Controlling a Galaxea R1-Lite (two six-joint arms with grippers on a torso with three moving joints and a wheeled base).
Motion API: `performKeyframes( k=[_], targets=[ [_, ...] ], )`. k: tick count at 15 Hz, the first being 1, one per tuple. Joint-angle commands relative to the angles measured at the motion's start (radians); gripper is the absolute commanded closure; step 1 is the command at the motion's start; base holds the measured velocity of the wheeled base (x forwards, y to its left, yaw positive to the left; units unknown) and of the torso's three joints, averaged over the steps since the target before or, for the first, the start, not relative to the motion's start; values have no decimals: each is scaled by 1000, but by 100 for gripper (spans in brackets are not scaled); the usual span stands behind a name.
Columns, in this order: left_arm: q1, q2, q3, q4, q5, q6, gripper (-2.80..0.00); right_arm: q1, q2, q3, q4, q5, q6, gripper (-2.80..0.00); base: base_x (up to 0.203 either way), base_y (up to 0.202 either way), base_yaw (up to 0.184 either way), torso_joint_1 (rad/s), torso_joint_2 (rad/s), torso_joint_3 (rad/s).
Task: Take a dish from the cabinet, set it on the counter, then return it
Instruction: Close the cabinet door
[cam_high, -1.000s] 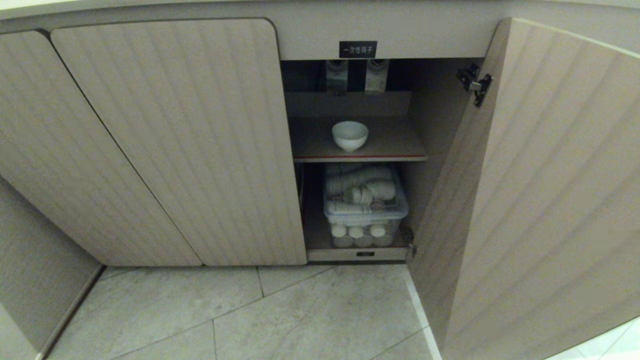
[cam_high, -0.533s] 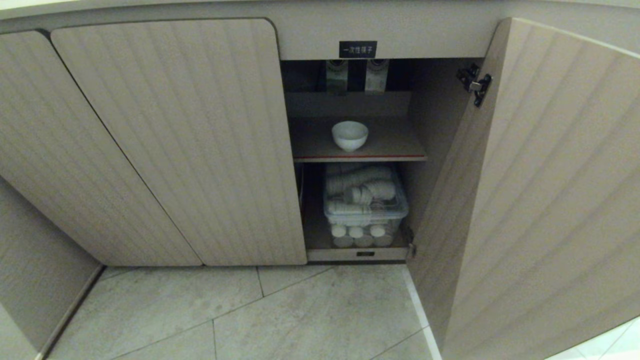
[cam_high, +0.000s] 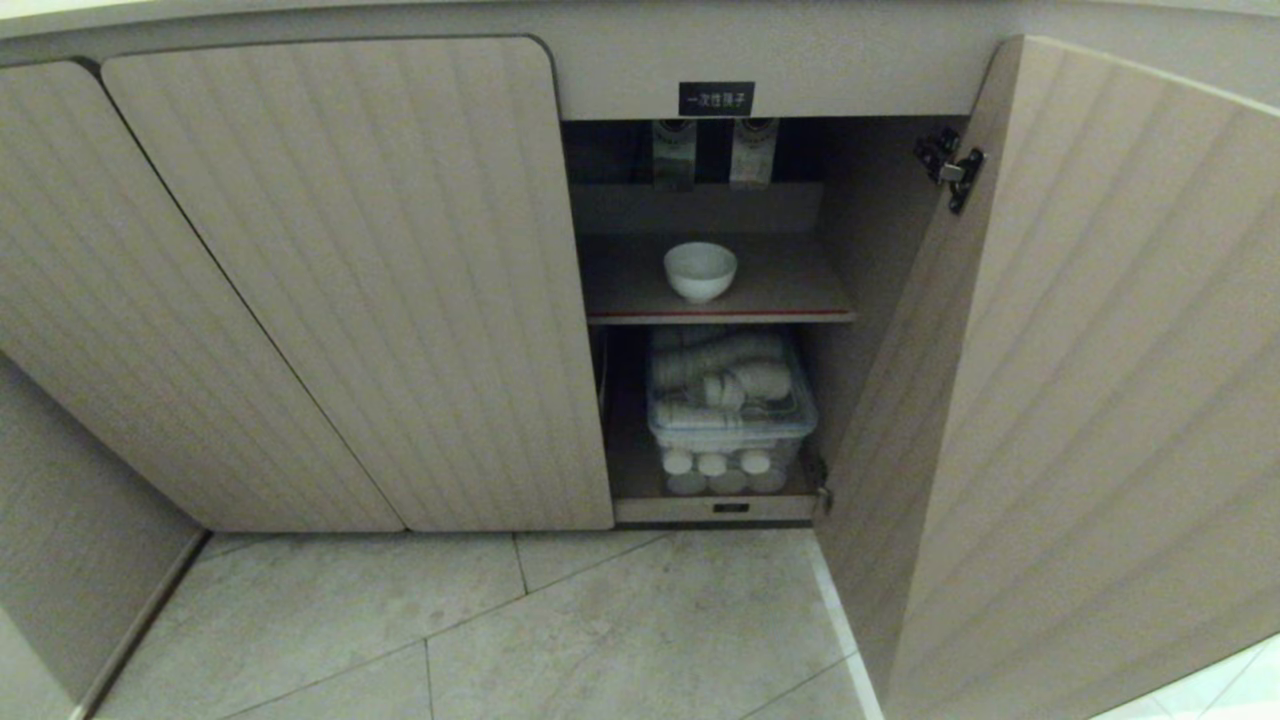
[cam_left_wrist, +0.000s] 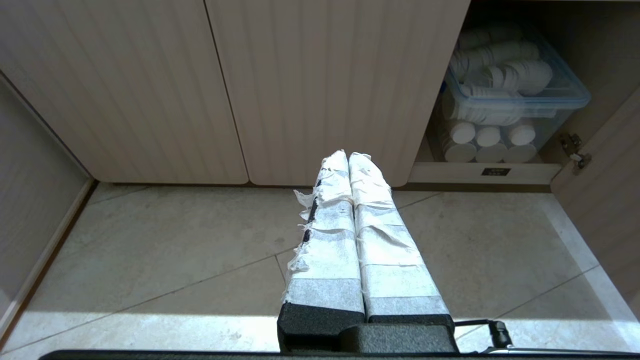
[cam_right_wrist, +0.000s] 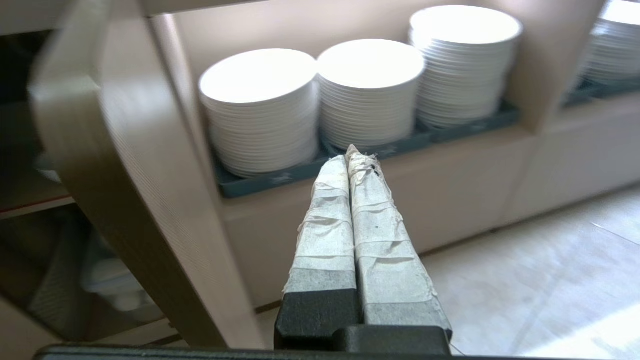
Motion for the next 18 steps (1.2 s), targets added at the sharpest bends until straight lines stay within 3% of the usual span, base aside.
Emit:
performKeyframes(
  k=[1,6,12,18],
  targets=[
    [0,0,0,0,0,-1,0,20,86,-20,-16,25,0,0,0,0,0,0,0,0],
    [0,0,0,0,0,-1,0,64,91,-9,-55,50,6,0,0,0,0,0,0,0],
    [1,0,0,0,0,-1,0,147,92,-10,-55,176,122,0,0,0,0,0,0,0],
    [0,0,0,0,0,-1,0,184,120,-4,-61,189,213,0,0,0,0,0,0,0]
  ],
)
